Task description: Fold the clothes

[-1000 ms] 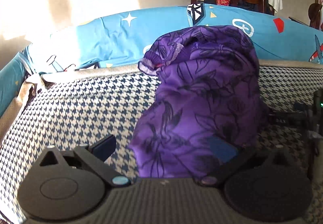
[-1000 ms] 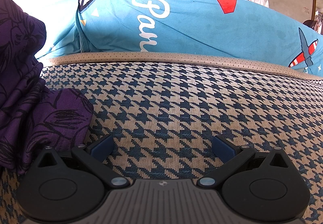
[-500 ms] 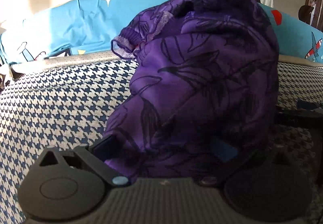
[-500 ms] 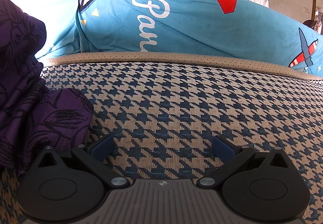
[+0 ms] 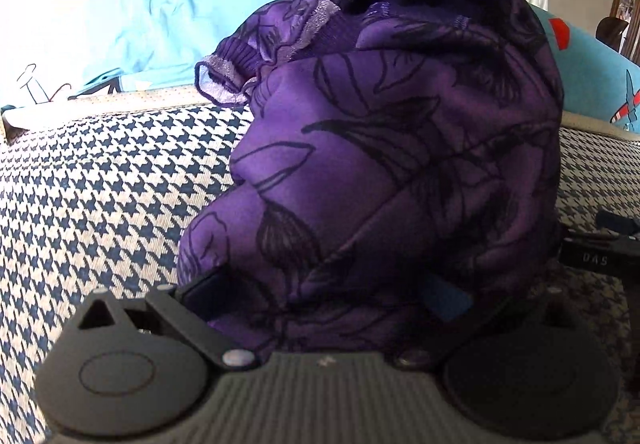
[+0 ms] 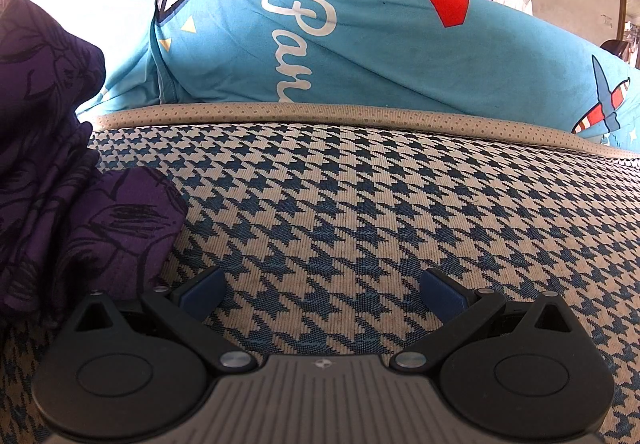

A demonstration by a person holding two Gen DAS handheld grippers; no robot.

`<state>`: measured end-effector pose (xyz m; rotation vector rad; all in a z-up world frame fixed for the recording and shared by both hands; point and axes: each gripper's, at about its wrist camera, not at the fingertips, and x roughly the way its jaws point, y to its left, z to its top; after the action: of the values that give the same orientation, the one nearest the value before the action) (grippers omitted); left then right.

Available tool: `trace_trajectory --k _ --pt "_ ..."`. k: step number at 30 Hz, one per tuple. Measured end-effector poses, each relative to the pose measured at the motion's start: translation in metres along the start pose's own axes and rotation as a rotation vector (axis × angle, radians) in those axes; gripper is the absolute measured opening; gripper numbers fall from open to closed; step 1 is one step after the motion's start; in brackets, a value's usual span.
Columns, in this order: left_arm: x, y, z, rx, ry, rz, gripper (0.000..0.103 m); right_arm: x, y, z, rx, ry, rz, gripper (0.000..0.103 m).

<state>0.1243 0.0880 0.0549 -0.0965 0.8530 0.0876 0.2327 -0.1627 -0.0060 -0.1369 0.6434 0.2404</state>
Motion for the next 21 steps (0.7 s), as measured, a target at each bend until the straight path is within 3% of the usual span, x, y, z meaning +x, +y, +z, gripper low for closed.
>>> trace_trajectory --k 21 --pt "0.01 -0.022 -0.011 0.009 0.006 0.079 0.103 0.0 0.0 0.0 0.0 0.0 0.0 0.103"
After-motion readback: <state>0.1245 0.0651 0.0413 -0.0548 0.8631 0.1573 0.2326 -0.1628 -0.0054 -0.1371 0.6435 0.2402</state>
